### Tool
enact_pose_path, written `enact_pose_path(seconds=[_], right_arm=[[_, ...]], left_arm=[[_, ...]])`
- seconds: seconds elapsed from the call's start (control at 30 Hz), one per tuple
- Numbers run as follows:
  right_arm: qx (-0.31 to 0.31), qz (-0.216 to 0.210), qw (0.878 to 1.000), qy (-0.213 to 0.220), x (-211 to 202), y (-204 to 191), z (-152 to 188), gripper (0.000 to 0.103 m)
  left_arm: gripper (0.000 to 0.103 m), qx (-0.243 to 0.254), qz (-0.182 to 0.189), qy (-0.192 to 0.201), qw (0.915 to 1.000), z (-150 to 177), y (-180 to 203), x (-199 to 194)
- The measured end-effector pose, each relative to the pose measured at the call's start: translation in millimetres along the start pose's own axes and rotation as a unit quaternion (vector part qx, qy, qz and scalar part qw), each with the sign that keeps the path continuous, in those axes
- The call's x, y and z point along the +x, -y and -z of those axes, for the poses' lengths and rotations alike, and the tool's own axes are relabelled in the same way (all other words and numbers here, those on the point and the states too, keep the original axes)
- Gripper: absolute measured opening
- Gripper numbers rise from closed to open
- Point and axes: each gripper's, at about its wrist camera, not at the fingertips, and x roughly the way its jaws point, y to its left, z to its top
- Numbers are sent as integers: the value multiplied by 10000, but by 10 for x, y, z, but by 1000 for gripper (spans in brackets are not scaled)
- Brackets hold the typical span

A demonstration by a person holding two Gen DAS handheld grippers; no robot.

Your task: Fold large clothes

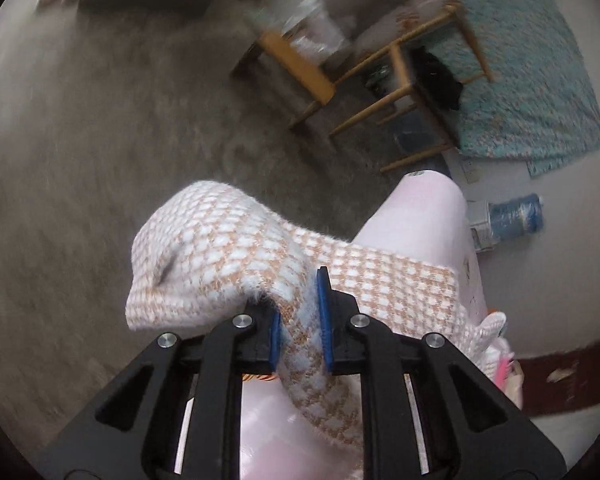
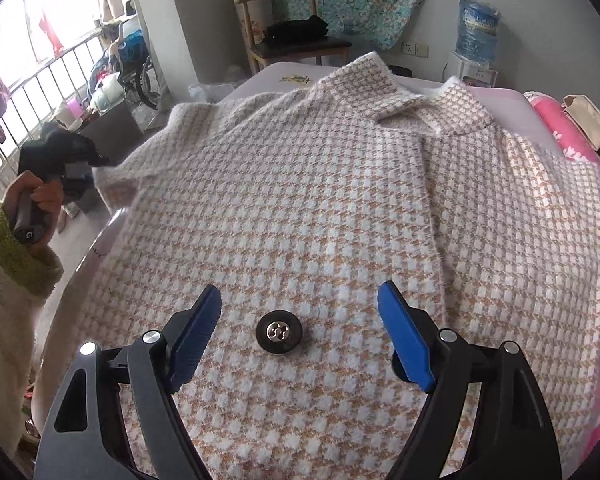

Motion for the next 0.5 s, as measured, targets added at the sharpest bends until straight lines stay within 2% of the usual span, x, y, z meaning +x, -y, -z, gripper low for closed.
enact_pose_path(seconds=[0.03,0.1,0.13,0.17,0.2,0.27,0.33,0.37,0.4,0.47,0.5], right_arm=[[20,42,10000,56,-53,44,-9,79],[77,155,9997,171,-180,131,1,79],[121,226,9994,223,-246,184,8,79],[174,304,9990,268,-314,244,21,79],[243,396,9985,301,-381,314,34,79],[392,568,9970,345,-507,452,84,79],[571,765,9948,363,-631,621,140,79],[693,858,9933,353,-697,718,186,79],[797,922,9920,340,-748,790,236,79],[1063,1045,9884,276,-833,968,331,79],[1173,1076,9870,237,-852,1039,364,79]], left_arm=[[14,655,-125,395,9970,37,339,-249],[14,1942,-249,1011,9754,255,1003,-667],[14,2487,-201,1223,9606,424,1290,-837],[14,3091,-24,1350,9414,655,1603,-1005],[14,3536,148,1355,9254,865,1829,-1106],[15,4296,417,1175,8943,1339,2167,-1211],[21,4795,620,839,8713,1759,2343,-1186],[35,4976,771,575,8621,1971,2362,-1148],[54,5150,932,235,8518,2210,2347,-1077],[75,5311,991,-83,8415,2606,2173,-977],[76,5397,953,-184,8362,2745,2083,-929]])
